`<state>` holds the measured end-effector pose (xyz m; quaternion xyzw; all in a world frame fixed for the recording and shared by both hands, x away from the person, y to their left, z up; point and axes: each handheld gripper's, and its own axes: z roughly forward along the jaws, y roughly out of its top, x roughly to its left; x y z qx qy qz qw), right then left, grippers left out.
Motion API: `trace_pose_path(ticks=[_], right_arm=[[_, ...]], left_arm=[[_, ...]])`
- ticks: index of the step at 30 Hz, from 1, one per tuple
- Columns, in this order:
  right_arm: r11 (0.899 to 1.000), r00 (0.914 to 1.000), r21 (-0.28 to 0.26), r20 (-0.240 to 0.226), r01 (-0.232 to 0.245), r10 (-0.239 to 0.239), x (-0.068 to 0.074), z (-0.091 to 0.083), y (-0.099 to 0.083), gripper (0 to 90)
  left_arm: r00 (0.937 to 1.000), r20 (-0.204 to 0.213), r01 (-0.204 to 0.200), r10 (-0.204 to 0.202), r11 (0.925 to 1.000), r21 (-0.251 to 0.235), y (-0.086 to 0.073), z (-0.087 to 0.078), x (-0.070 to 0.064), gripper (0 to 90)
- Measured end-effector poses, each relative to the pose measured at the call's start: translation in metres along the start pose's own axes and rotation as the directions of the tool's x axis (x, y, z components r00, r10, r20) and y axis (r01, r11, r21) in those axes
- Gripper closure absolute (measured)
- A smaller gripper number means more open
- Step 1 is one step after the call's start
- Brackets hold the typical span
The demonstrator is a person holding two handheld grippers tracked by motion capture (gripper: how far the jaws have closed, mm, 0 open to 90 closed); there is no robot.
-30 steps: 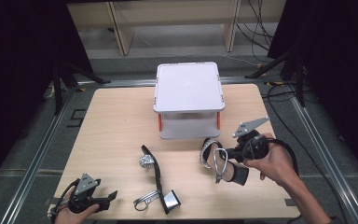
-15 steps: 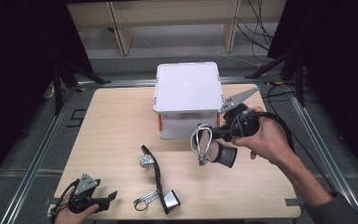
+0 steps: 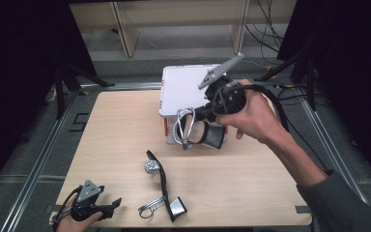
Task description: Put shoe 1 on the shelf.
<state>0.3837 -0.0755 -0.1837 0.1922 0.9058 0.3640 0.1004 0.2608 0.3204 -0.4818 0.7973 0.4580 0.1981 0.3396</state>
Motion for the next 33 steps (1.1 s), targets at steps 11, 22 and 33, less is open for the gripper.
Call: trace_pose_path(ticks=[11, 22, 33], right_arm=[[0.999, 0.9934, -0.032, 0.111, -0.024, 0.027, -0.044, 0.018, 0.064, 88.5], [0.994, 0.9692, -0.051, 0.22, -0.101, 0.11, -0.095, 0.053, 0.098, 88.5], [0.978, 0.9315, -0.09, 0.3, -0.187, 0.206, -0.138, 0.091, 0.11, 88.5]], left_arm=[[1.0, 0.004, 0.003, -0.003, 1.0, -0.008, 0.0, -0.001, 0.0, 19.1], [0.9998, 0.016, 0.014, -0.013, 0.9996, -0.026, 0.0, -0.002, 0.0, 19.1], [0.9996, 0.03, 0.0, 0.0, 0.9999, -0.015, 0.0, 0.0, -0.004, 19.1]])
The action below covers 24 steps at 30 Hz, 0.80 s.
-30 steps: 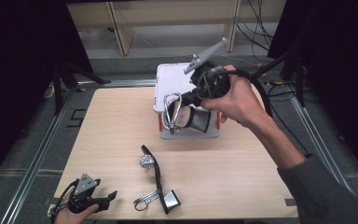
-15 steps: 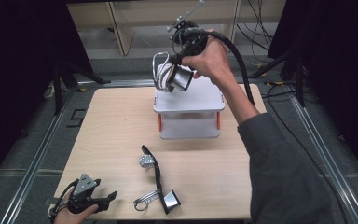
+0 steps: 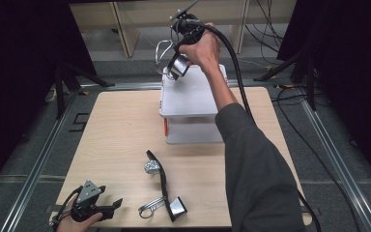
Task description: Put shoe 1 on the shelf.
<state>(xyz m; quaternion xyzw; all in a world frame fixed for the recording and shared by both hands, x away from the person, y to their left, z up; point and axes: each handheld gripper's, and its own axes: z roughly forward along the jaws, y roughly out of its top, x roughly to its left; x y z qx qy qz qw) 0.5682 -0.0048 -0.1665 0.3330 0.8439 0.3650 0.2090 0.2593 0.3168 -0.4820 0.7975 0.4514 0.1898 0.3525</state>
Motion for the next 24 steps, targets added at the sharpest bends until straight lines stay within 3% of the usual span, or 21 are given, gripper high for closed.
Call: trace_pose_path(ticks=[5, 8, 15, 19, 21, 23, 24], right_arm=[[0.999, 0.9987, -0.013, 0.035, -0.038, 0.038, -0.009, 0.02, 0.003, 88.5], [0.996, 0.9964, -0.046, 0.03, -0.078, 0.08, -0.013, 0.026, 0.003, 88.5], [0.992, 0.9941, -0.065, 0.007, -0.108, 0.108, -0.013, 0.036, -0.006, 88.2], [0.994, 0.9954, -0.043, 0.001, -0.096, 0.096, -0.01, 0.033, -0.018, 87.6], [0.998, 0.9984, -0.019, -0.008, -0.055, 0.055, -0.006, 0.031, -0.029, 86.7], [0.999, 0.9992, 0.026, -0.027, -0.03, 0.031, -0.002, 0.031, -0.046, 85.9], [0.999, 0.9992, 0.026, -0.027, -0.03, 0.031, -0.002, 0.031, -0.046, 85.9]], left_arm=[[0.9999, 0.008, -0.008, 0.008, 1.0, -0.003, 0.001, 0.0, -0.002, 19.1], [1.0, 0.006, -0.005, 0.005, 1.0, -0.006, 0.0, -0.001, -0.001, 19.1], [0.9999, 0.01, -0.007, 0.007, 0.9999, -0.011, 0.0, -0.002, -0.002, 19.1], [1.0, 0.003, -0.002, 0.002, 0.9999, -0.011, 0.001, -0.002, -0.003, 19.1], [0.9999, 0.011, -0.008, 0.008, 1.0, -0.001, 0.0, -0.003, -0.002, 19.0], [0.9999, -0.001, -0.01, 0.01, 0.9999, -0.001, 0.001, -0.001, -0.002, 19.1], [0.9999, -0.001, -0.01, 0.01, 0.9999, -0.001, 0.001, -0.001, -0.002, 19.1]])
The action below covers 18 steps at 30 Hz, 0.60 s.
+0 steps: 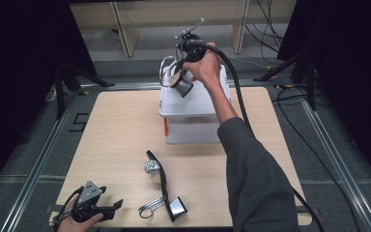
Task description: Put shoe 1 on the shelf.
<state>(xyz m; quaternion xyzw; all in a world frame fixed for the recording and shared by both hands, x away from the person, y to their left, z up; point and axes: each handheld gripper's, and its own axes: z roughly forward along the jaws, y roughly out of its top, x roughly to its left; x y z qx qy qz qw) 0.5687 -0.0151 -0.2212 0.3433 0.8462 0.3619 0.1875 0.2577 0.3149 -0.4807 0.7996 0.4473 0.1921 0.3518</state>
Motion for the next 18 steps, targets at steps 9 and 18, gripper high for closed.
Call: trace_pose_path(ticks=[9, 18], right_arm=[[0.999, 0.999, 0.002, -0.022, -0.038, 0.038, -0.017, 0.003, -0.045, 83.7], [0.998, 0.9959, -0.014, -0.062, -0.067, 0.066, -0.015, 0.01, -0.054, 82.5]], left_arm=[[0.9998, 0.012, 0.018, -0.018, 0.9997, -0.013, 0.0, 0.001, -0.002, 19.1], [1.0, 0.007, 0.003, -0.003, 1.0, -0.002, 0.0, 0.001, -0.002, 19.1]])
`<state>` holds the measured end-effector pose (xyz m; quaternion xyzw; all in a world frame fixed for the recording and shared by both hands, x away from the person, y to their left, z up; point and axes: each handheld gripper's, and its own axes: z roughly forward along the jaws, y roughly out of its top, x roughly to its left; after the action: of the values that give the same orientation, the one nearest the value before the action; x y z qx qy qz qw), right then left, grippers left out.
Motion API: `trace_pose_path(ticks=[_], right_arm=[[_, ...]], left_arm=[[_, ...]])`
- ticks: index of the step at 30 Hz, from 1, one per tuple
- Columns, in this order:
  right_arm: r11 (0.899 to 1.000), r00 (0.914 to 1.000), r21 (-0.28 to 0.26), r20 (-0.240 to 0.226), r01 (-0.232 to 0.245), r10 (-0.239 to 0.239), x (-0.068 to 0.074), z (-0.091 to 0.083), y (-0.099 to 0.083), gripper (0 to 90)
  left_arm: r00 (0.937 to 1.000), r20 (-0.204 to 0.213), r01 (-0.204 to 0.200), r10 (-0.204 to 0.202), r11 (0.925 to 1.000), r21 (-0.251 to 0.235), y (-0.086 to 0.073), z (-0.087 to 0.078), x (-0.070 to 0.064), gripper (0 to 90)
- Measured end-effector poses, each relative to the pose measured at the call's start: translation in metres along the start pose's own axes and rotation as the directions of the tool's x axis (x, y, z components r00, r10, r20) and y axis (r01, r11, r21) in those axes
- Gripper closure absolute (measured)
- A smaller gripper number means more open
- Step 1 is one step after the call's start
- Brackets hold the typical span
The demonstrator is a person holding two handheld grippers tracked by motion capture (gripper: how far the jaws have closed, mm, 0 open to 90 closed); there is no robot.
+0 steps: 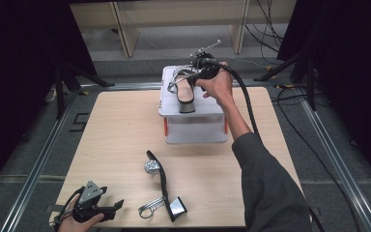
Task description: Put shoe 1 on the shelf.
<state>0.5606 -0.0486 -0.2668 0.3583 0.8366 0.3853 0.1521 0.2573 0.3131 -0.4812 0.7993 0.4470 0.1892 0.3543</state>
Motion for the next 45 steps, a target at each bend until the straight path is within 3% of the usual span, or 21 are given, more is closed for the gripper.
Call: trace_pose_path(ticks=[5, 6, 7, 8, 11, 14, 18, 19, 21, 22, 24, 26, 27, 28, 32, 36, 38, 40, 41, 44, 45], right_arm=[[1.0, 1.0, -0.006, 0.0, -0.005, 0.005, 0.003, 0.001, -0.002, 75.9], [1.0, 0.9997, 0.012, 0.025, -0.003, 0.002, 0.005, -0.001, -0.001, 65.7], [1.0, 0.9997, 0.012, 0.025, -0.003, 0.002, 0.005, -0.001, -0.001, 65.7], [1.0, 0.9991, 0.024, 0.043, -0.005, 0.004, 0.008, -0.003, -0.002, 60.0], [0.999, 0.997, 0.05, 0.077, -0.014, 0.01, 0.014, -0.018, -0.004, 47.6], [1.0, 0.9977, 0.019, 0.067, 0.0, -0.001, 0.022, -0.043, -0.014, 40.6], [1.0, 0.9989, 0.006, 0.047, -0.002, 0.002, 0.031, -0.062, -0.026, 39.8], [1.0, 0.9988, -0.007, 0.041, 0.026, -0.026, 0.033, -0.067, -0.031, 39.3], [1.0, 0.9995, -0.013, 0.024, 0.02, -0.02, 0.04, -0.076, -0.041, 37.9], [0.999, 0.9986, -0.015, 0.022, 0.048, -0.048, 0.042, -0.079, -0.046, 36.3], [0.999, 0.9994, -0.011, 0.004, 0.034, -0.034, 0.051, -0.084, -0.058, 34.4], [0.997, 0.9967, -0.027, -0.031, 0.074, -0.075, 0.059, -0.083, -0.078, 33.4], [0.997, 0.9967, -0.027, -0.031, 0.074, -0.075, 0.059, -0.083, -0.078, 32.9], [0.997, 0.9954, 0.001, -0.055, 0.079, -0.079, 0.063, -0.083, -0.084, 31.8], [0.993, 0.9931, 0.013, -0.031, 0.114, -0.113, 0.077, -0.082, -0.107, 30.8], [0.994, 0.9926, 0.027, -0.059, 0.108, -0.106, 0.092, -0.085, -0.123, 30.1], [0.991, 0.9893, 0.033, -0.064, 0.133, -0.131, 0.098, -0.087, -0.129, 29.8], [0.989, 0.9875, 0.005, -0.063, 0.145, -0.144, 0.102, -0.089, -0.136, 30.0], [0.991, 0.9887, 0.017, -0.073, 0.133, -0.132, 0.105, -0.09, -0.14, 29.6], [0.985, 0.9835, 0.03, -0.06, 0.173, -0.171, 0.113, -0.087, -0.153, 28.4], [0.986, 0.9838, 0.032, -0.079, 0.164, -0.161, 0.115, -0.085, -0.158, 28.5]], left_arm=[[1.0, 0.0, 0.004, -0.004, 1.0, -0.002, 0.0, -0.001, 0.0, 19.1], [0.9999, 0.002, 0.01, -0.01, 0.9999, -0.004, 0.0, -0.001, 0.0, 19.1], [0.9999, 0.002, 0.01, -0.01, 0.9999, -0.004, 0.0, -0.001, 0.0, 19.1], [1.0, -0.004, 0.0, 0.0, 1.0, 0.002, 0.0, -0.001, 0.002, 19.1], [0.9998, -0.007, 0.016, -0.016, 0.9999, -0.005, -0.001, -0.002, 0.001, 19.1], [0.9999, -0.006, 0.011, -0.011, 0.9999, -0.003, -0.001, -0.001, 0.001, 19.1], [0.9999, -0.01, 0.009, -0.009, 1.0, 0.0, -0.001, -0.001, 0.001, 19.1], [0.9999, -0.008, 0.011, -0.011, 0.9999, -0.004, -0.001, -0.001, 0.001, 19.1], [0.9998, -0.019, -0.001, 0.001, 1.0, 0.01, -0.001, -0.001, 0.003, 19.1], [0.9998, -0.018, 0.001, -0.001, 1.0, 0.007, -0.001, -0.002, 0.003, 19.1], [0.9997, -0.012, 0.019, -0.019, 0.9998, -0.001, -0.002, -0.001, 0.003, 19.1], [0.9994, -0.01, 0.032, -0.032, 0.9995, -0.001, -0.002, -0.001, 0.004, 19.1], [0.9996, -0.016, 0.025, -0.025, 0.9997, 0.005, -0.002, -0.001, 0.004, 19.1], [0.9997, -0.02, 0.017, -0.016, 0.9998, 0.012, -0.002, -0.001, 0.005, 19.1], [0.9994, -0.02, 0.027, -0.027, 0.9996, 0.0, -0.001, -0.001, 0.005, 19.1], [0.9993, -0.021, 0.031, -0.03, 0.9995, 0.004, -0.002, -0.001, 0.006, 19.1], [0.9991, -0.016, 0.039, -0.039, 0.9992, -0.004, -0.002, 0.0, 0.006, 19.1], [0.9992, -0.022, 0.033, -0.032, 0.9994, 0.01, -0.002, 0.0, 0.007, 19.1], [0.9993, -0.022, 0.032, -0.032, 0.9995, 0.008, -0.002, 0.0, 0.007, 19.1], [0.9994, -0.027, 0.024, -0.023, 0.9995, 0.021, -0.002, 0.001, 0.007, 19.1], [0.9993, -0.028, 0.024, -0.024, 0.9994, 0.023, -0.002, 0.001, 0.007, 19.1]])
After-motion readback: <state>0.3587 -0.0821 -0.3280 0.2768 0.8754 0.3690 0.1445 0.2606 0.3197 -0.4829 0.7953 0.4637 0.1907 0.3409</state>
